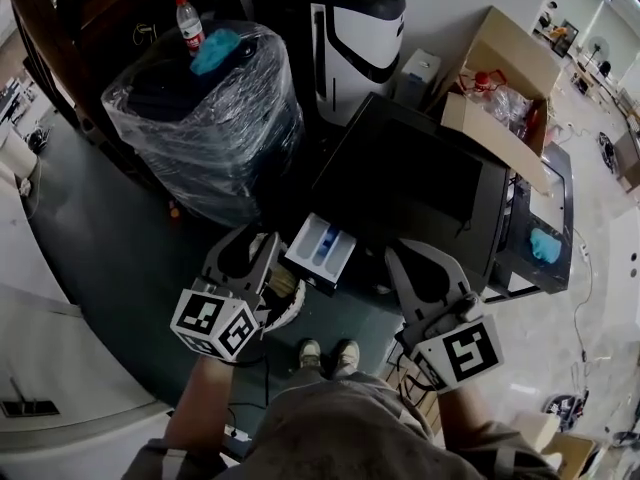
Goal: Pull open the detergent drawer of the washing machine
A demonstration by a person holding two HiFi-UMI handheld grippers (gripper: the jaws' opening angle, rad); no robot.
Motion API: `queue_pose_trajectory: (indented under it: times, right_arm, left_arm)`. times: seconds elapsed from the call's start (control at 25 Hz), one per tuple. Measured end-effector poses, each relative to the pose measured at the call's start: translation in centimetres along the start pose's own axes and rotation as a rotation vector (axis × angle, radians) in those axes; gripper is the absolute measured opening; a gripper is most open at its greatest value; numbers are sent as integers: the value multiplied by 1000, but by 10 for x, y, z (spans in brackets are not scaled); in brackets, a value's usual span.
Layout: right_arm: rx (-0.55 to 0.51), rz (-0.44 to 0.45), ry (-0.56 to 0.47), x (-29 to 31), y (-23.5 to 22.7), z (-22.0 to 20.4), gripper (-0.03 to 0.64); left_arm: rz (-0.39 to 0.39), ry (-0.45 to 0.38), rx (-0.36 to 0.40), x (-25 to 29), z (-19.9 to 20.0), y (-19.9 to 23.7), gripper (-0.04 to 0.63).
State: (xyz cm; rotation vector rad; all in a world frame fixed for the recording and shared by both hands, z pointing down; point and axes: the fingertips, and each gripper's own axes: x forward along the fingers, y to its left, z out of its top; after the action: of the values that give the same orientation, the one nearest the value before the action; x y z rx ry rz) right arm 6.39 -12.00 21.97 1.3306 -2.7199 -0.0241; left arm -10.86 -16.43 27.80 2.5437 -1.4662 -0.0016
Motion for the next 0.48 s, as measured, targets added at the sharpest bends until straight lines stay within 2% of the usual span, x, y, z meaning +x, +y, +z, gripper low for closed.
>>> queue_pose_trajectory:
  times: [0.2, 0.48]
  right_arm:
    - [-33, -16, -46, -11, -5, 24, 31]
    - [-35, -29, -158, -23, -4, 64, 31]
  left_arm:
    - [1, -54, 163, -7, 42, -19, 107]
    - [-13, -84, 301, -12, 77, -43, 62]
